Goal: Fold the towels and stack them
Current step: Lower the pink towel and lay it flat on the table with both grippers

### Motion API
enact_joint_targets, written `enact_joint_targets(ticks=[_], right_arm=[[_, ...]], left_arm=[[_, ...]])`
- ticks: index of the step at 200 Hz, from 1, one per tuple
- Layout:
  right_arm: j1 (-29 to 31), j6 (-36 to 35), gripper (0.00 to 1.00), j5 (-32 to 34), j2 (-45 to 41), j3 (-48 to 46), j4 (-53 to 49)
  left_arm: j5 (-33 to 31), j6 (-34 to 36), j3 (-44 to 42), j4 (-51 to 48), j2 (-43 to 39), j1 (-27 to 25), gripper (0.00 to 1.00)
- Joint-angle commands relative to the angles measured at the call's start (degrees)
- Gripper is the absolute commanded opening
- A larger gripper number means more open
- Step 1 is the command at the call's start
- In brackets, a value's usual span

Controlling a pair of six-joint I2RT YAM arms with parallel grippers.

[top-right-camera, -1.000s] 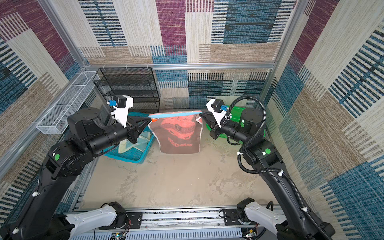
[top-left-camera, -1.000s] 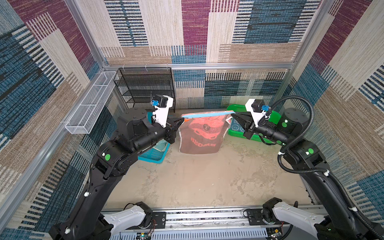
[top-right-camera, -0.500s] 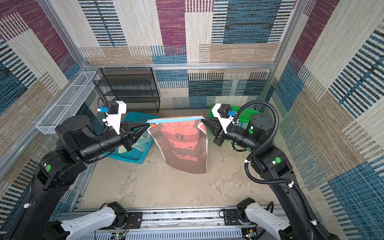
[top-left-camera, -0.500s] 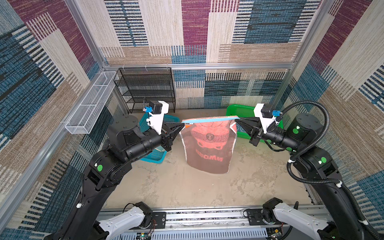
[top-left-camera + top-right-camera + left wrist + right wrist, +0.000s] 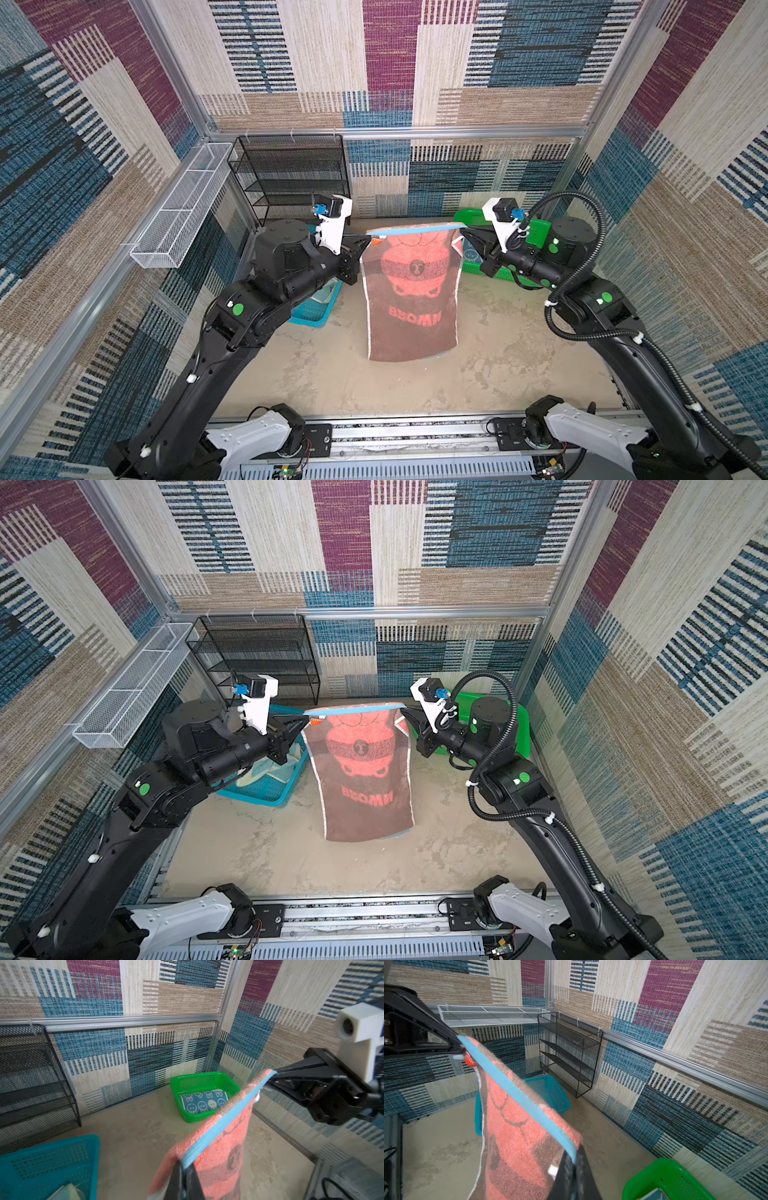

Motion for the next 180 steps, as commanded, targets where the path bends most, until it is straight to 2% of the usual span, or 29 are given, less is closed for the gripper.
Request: enact_joint_targets(ticks=[1, 34, 94, 135, 180], right_arm=[[-0.73, -0.26, 0.00, 15.23, 3.00, -0.13, 4.09], [-2.85, 0.10, 0.00, 15.88, 8.81, -0.71, 7.95], [-6.82, 0.93, 0.00, 10.90, 17.60, -4.12, 13.29], [-7.17, 2.90, 0.00, 10.59, 22.55, -9.22, 16.09], [-7.15, 4.14, 0.00, 10.31, 27.55, -12.40, 17.63]], left_arm=[[-14.72, 3.73, -0.34, 2.91, 2.40, 0.78, 0.00], [-15.52, 6.25, -0.70, 7.01, 8.53, 2.48, 0.00], [-14.66, 9.35, -1.25, 12.49, 19.07, 5.14, 0.00], [-15.09, 8.84, -5.88, 15.38, 25.00, 5.49, 0.00], [-17.64, 7.20, -7.06, 15.36, 32.31, 5.54, 0.00]])
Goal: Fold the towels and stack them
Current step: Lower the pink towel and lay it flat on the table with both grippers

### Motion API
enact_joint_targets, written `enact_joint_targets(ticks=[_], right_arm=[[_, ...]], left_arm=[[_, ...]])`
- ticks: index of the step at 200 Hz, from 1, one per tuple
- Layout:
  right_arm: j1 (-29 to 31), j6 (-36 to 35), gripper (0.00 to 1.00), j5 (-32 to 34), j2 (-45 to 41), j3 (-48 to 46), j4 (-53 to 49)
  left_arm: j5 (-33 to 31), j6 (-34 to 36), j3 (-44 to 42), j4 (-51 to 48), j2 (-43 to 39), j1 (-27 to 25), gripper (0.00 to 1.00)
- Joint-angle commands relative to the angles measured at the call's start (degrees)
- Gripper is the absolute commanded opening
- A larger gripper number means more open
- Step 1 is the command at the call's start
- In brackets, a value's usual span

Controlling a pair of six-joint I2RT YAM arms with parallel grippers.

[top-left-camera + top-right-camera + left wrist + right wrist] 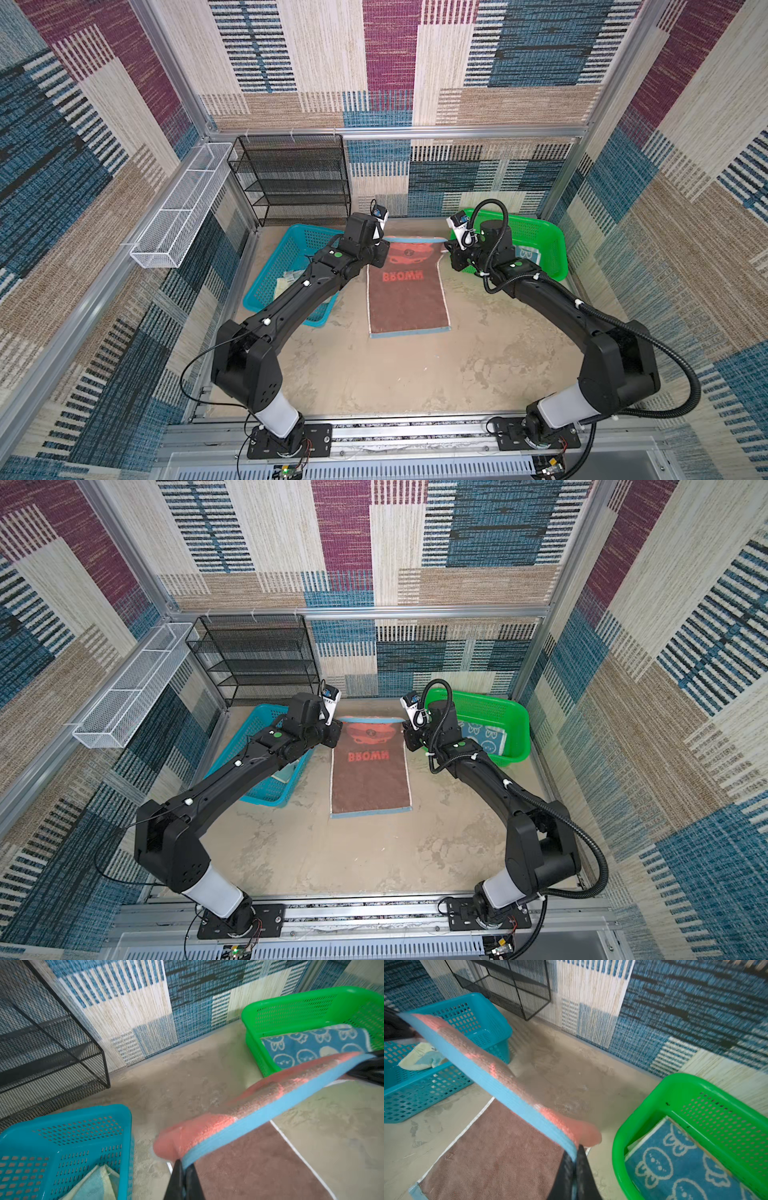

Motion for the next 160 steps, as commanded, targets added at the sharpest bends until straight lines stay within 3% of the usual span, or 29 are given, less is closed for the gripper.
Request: enact_joint_targets(ticks=[1, 49, 98, 160], right_arm=[[-0.36, 1.76, 0.00, 5.09, 1.98, -0.74, 2.10], [-0.42, 1.31, 0.00, 5.53, 5.68, -1.10, 0.96], [-0.34, -0.63, 0.00, 5.63, 4.40, -1.31, -2.88], [-0.26, 0.37, 0.00, -0.77, -1.08, -8.88, -5.08]], left_arm=[[-6.81, -1.03, -0.05, 0.31, 2.52, 0.42, 0.00], [-8.48, -2.34, 0.80, -2.65, 5.23, 0.34, 0.00], [-10.89, -3.79, -2.07, -5.37, -0.13, 0.34, 0.00], [-4.68, -10.70, -10.05, -8.70, -4.60, 0.25, 0.00]])
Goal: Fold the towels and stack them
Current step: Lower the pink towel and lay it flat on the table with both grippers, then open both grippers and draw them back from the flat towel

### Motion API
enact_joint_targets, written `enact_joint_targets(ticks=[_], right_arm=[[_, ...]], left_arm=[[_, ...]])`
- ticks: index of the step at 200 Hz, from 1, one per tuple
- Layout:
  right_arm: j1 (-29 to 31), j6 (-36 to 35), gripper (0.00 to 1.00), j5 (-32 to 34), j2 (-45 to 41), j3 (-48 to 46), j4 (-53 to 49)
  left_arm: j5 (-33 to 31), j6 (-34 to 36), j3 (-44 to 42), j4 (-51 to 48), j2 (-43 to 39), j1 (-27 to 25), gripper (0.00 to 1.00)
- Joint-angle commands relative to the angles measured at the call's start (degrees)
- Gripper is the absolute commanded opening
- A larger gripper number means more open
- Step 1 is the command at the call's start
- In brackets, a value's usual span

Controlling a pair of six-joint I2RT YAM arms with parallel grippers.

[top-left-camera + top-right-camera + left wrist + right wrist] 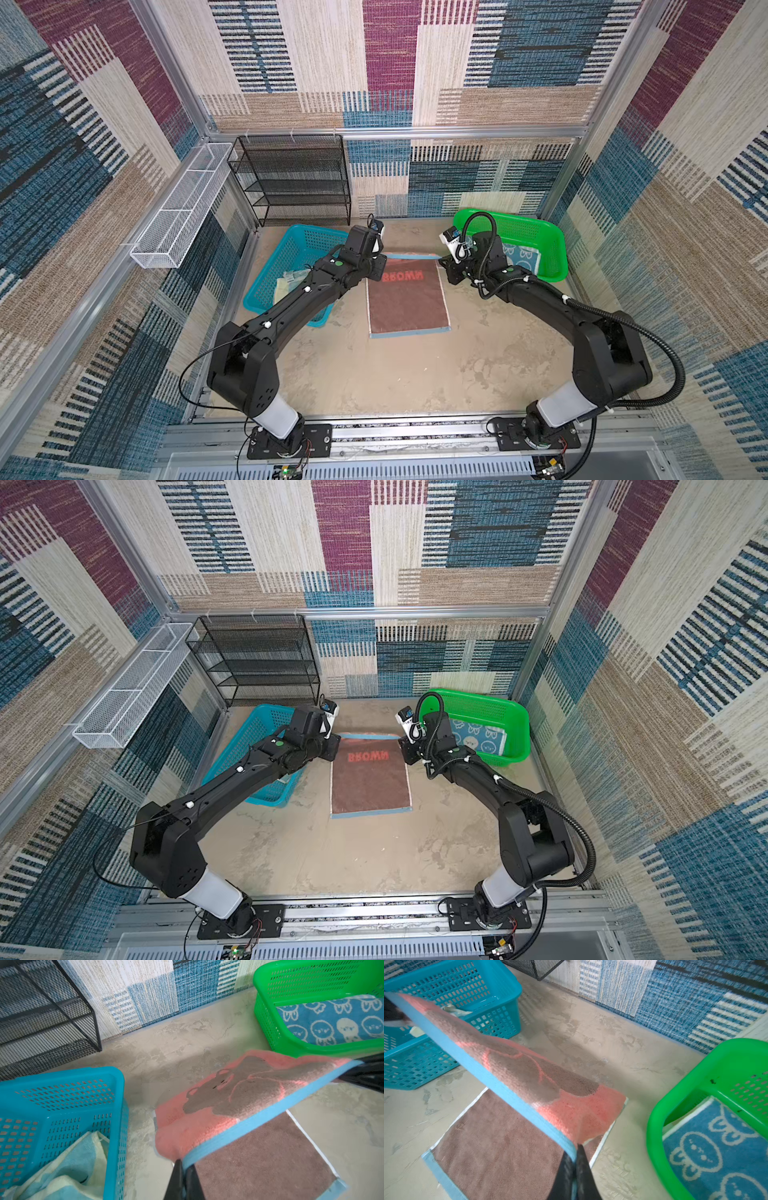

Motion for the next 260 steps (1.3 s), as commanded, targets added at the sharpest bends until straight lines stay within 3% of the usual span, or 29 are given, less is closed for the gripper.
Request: enact_joint_targets(ticks=[1, 102, 260], right_arm=[[-0.49, 1.43, 0.00, 4.24, -2.02, -3.48, -4.05], [2.49, 8.66, 0.00, 3.08, -8.27, -13.20, -8.68], [5.90, 17.00, 0.03, -6.10, -0.79, -20.10, -7.22]], left_arm=[[-5.14, -5.87, -2.82, -5.88, -0.89, 0.51, 0.00], [1.50, -11.11, -13.28, -7.05, -4.84, -2.35, 0.00], [-2.76, -15.02, -21.89, -5.34, -1.16, -7.74, 0.00]])
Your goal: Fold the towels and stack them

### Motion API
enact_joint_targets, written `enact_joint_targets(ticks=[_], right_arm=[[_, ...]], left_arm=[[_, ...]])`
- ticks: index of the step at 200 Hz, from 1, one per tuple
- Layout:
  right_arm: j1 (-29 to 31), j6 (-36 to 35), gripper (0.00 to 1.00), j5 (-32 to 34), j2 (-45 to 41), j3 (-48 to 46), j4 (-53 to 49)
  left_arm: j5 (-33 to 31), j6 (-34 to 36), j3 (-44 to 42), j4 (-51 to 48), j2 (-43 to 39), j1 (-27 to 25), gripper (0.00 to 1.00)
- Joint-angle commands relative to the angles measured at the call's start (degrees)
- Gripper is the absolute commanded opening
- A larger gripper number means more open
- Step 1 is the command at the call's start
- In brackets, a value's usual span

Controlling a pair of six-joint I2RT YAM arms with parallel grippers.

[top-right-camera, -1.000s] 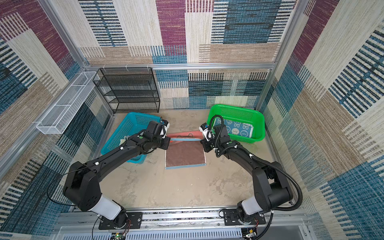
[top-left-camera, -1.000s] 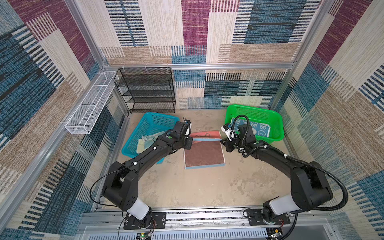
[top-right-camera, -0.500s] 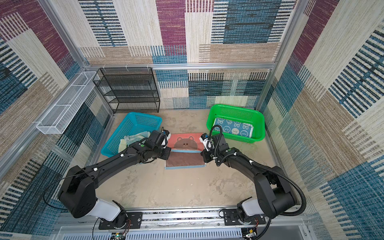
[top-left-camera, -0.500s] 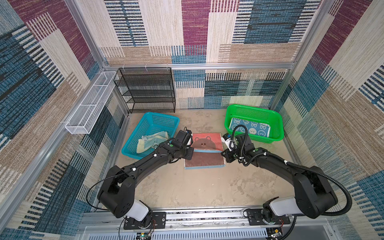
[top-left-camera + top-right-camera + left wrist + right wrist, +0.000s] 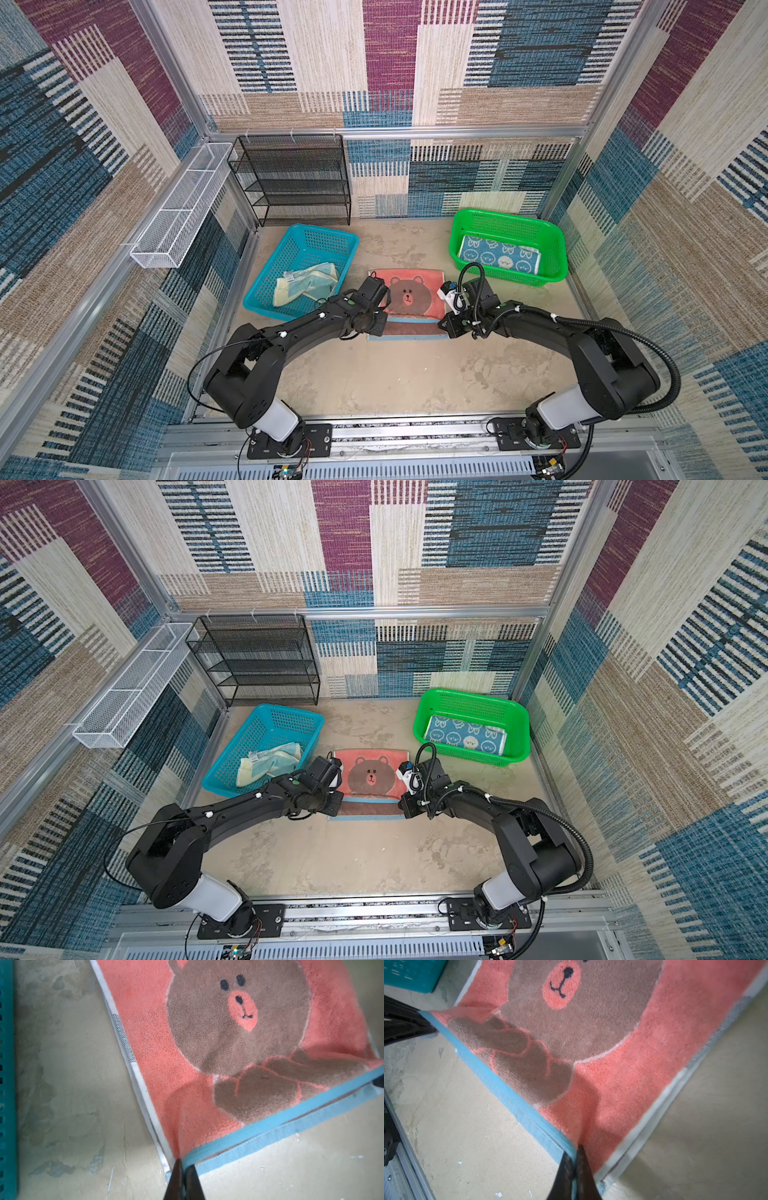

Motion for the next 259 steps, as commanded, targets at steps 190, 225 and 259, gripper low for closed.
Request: enact_joint_targets(ticks=[190, 225, 259], right_arm=[[0.12, 7.21, 0.48, -6.11, -15.02, -5.44, 3.57], [0.12, 12.39, 0.48, 6.52, -16.72, -3.77, 5.88], [0.12, 14.88, 0.49, 14.03, -12.65, 0.87, 7.48]], left_arm=[[-5.23, -7.17, -7.36, -3.41, -18.28, -3.75, 0.42], [-6.37, -4.32, -3.51, -1.98, -15.42, -3.49, 0.47], [-6.38, -2.14, 1.64, -1.12, -9.74, -1.60, 0.52]])
